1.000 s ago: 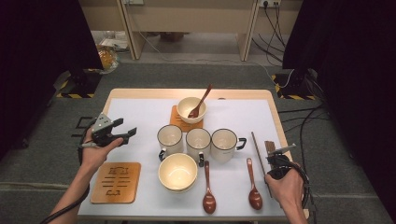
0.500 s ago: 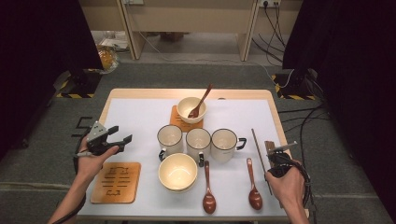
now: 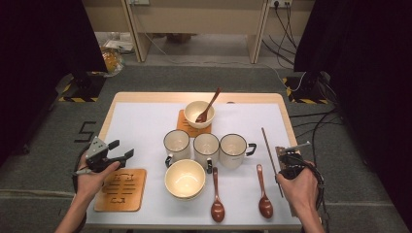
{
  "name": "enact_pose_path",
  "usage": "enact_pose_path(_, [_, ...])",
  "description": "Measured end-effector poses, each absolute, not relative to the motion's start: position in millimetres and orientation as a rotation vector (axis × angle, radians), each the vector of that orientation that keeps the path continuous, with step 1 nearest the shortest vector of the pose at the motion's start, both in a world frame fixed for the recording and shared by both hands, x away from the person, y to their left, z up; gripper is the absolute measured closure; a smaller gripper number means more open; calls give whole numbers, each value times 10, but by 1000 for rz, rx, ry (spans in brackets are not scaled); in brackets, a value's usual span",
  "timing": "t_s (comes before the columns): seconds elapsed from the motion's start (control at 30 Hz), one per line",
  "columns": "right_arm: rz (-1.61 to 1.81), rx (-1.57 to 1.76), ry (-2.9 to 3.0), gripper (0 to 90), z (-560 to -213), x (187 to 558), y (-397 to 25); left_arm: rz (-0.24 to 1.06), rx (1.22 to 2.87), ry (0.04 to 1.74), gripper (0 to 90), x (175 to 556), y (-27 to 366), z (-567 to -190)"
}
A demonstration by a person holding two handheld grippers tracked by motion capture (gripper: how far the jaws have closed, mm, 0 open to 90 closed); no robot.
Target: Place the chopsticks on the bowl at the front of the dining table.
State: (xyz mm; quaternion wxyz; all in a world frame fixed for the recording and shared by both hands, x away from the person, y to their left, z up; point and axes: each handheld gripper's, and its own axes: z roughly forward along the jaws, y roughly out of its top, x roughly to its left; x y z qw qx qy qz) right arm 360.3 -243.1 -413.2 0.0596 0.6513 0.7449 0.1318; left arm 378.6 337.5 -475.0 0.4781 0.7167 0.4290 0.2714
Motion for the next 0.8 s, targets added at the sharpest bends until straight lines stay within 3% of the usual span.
enact_pose_path(0.8, [441,1952,2236,864,-3926,3653,-2447,678,1728,1095,256,3677,3460,-4804])
